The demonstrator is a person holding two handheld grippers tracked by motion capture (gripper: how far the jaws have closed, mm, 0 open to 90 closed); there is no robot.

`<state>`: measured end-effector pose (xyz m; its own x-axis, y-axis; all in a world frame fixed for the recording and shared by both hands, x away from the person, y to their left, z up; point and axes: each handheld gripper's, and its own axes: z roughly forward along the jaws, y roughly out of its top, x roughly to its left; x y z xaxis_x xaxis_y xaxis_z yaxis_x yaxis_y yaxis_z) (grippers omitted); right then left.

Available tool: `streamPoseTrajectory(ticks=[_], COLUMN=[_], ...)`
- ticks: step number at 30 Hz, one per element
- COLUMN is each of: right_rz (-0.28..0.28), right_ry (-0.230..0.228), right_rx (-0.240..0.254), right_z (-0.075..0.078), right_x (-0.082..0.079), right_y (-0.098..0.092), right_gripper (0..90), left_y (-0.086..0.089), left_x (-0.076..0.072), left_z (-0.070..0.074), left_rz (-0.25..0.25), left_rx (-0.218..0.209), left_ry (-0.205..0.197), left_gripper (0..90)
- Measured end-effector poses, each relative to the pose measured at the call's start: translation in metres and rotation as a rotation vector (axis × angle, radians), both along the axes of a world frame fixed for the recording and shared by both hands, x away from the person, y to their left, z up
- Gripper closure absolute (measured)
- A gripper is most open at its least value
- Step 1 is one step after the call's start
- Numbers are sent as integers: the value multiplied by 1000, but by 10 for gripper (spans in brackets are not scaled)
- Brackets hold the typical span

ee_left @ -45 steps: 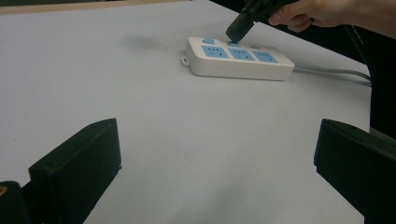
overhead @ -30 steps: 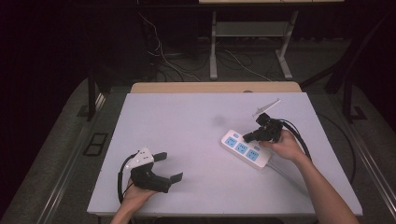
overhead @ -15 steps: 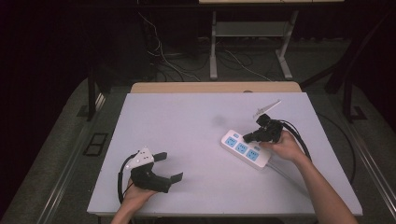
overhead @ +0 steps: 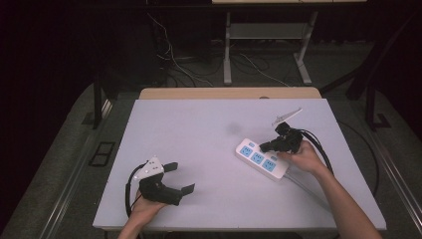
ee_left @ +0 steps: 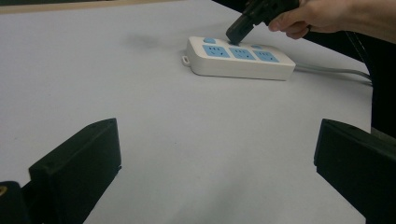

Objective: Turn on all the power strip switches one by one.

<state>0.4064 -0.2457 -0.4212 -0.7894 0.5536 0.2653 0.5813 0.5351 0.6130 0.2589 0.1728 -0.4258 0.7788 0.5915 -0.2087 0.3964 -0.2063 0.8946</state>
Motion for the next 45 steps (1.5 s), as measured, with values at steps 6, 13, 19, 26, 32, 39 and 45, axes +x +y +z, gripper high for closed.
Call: streamPoseTrajectory(ticks=[6, 13, 19, 26, 32, 39, 45], right_rz=[-2, 4, 6, 6, 11, 17, 23], right_ry=[-10, -13, -15, -3, -7, -15, -30], right_rx=[-12, -4, -10, -36, -31, -23, -21], right_z=[1, 1, 2, 6, 12, 25, 36], right_x=[-1, -2, -1, -2, -2, 1, 3], right_y=[2, 6, 11, 9, 6, 8, 14], right_gripper=[900, 900, 900, 900, 900, 900, 900], left_y=[0, 0, 1, 1, 1, 2, 1], left_x=[-1, 0, 0, -1, -1, -1, -1], left_z=[0, 0, 0, 0, 0, 1, 0], left_rz=[4, 4, 6, 4, 6, 6, 5], left_rx=[0, 0, -3, -2, -4, -5, -8], left_ry=[-1, 2, -1, -1, -2, -3, -2], left_gripper=[0, 0, 0, 0, 0, 0, 0])
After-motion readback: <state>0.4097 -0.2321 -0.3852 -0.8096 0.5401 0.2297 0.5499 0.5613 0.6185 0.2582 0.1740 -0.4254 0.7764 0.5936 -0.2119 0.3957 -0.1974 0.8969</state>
